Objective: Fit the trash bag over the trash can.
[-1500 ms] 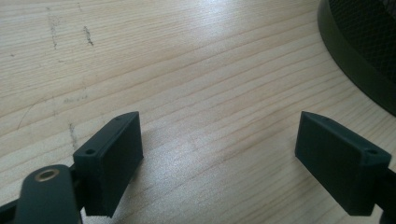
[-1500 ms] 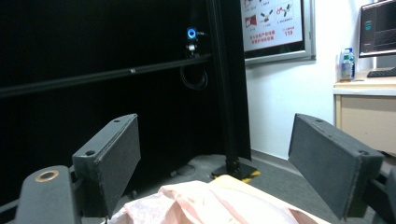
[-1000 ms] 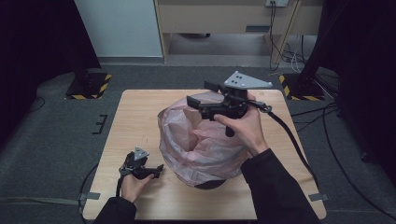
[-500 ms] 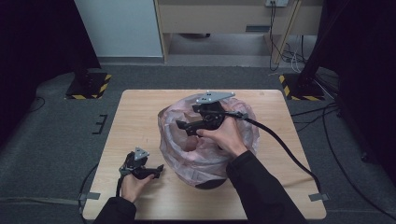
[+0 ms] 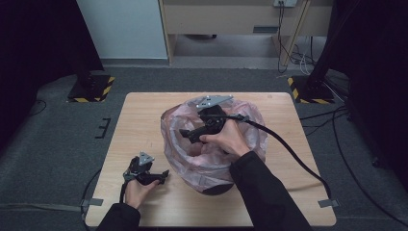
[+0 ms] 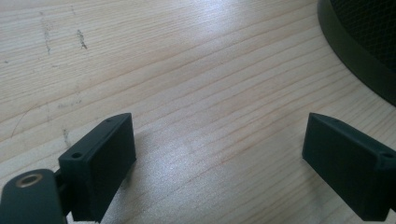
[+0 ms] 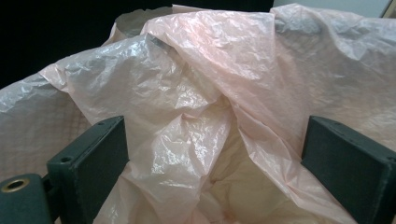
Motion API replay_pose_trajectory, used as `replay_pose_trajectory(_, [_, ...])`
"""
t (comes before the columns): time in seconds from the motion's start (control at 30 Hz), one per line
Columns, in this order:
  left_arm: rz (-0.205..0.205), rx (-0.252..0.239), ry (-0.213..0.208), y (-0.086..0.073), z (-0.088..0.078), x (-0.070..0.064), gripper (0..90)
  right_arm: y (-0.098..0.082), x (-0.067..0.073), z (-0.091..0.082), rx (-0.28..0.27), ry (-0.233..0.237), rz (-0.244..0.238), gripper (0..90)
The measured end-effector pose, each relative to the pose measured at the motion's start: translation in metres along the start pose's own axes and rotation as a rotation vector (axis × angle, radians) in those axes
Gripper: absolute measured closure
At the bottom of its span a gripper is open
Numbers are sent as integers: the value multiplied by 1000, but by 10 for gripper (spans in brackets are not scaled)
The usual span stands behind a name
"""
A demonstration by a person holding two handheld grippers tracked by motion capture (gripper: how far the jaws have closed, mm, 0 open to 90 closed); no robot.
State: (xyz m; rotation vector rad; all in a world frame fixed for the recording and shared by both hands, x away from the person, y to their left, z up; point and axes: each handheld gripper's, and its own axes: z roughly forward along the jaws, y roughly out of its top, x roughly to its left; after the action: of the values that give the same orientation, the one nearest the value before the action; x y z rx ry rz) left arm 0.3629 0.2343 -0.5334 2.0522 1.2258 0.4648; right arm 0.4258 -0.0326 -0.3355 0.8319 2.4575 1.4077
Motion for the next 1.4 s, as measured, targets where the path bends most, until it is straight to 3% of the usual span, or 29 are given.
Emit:
replay_pose_trajectory(0.3, [2, -4, 0, 0, 0, 0, 83, -2, -3, -9, -13, 18, -21, 133])
replay_pose_trajectory(0.43, [3, -3, 0, 0, 1, 0, 82, -5, -6, -8, 29, -3, -49, 122])
replay_pose_trajectory(0.6, [5, -3, -1, 0, 1, -1, 81, -7, -5, -4, 44, -14, -40, 93])
replay_pose_trajectory(0.7, [9, 0, -1, 0, 0, 0, 81, -4, -6, -10, 27, -21, -27, 176])
replay_pose_trajectory(0.77, [9, 1, -1, 0, 0, 0, 81, -1, -7, -16, -33, -30, -10, 203])
replay_pose_trajectory(0.83, [10, 1, -1, 0, 1, 0, 81, 1, -7, -22, -75, -49, -29, 259])
replay_pose_trajectory(1.1, [12, 1, -1, 0, 1, -1, 80, -5, -11, -25, -1, -45, -3, 499])
replay_pose_trajectory(1.2, [12, 2, 0, 0, 1, -1, 80, -6, -10, -21, 32, -45, 5, 497])
replay_pose_trajectory(1.27, [13, 3, 0, 0, 1, -1, 79, -7, -8, -17, 38, -66, 30, 446])
replay_pose_trajectory(1.4, [13, 3, 0, 0, 1, -1, 78, -7, -7, -8, 42, -62, 32, 225])
